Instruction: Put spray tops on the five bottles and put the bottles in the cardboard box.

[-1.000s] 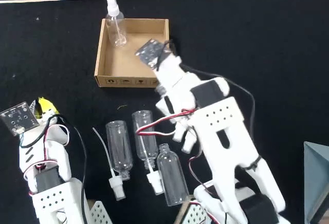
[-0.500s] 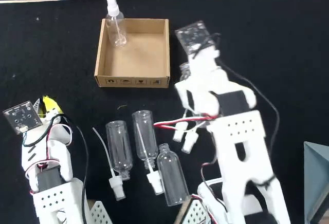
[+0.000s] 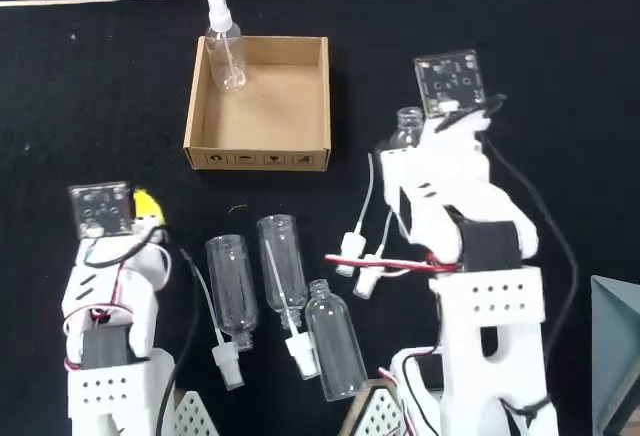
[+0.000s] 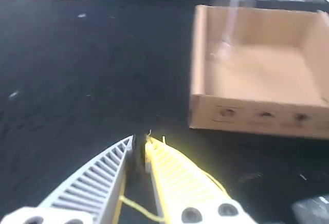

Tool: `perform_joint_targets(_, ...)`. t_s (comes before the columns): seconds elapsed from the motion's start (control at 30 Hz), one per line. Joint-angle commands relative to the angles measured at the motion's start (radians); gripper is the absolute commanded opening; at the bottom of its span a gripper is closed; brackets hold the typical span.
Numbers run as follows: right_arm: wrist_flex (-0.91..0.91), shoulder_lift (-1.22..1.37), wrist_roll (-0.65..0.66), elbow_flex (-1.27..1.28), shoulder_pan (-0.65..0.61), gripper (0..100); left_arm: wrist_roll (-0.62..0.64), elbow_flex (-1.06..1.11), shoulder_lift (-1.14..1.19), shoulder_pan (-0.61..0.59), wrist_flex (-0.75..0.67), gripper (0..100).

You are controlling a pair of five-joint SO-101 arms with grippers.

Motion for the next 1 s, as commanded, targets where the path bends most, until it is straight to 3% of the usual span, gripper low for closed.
perform_joint_targets(0.0, -0.031, -0.047, -0.011, -0.005, 0.051, 9.6, -0.049, -0.157, -0.006, 0.11, 0.118, 4)
perform_joint_targets(0.27, -0.032, -0.047, -0.041, -0.013, 0.101, 9.6, -0.068, -0.28, -0.005, 0.242, 0.287, 4)
perform_joint_targets(0.97, -0.032, -0.047, -0.052, -0.013, 0.112, 9.6, -0.301, -0.398, -0.003, 0.513, 0.624, 4)
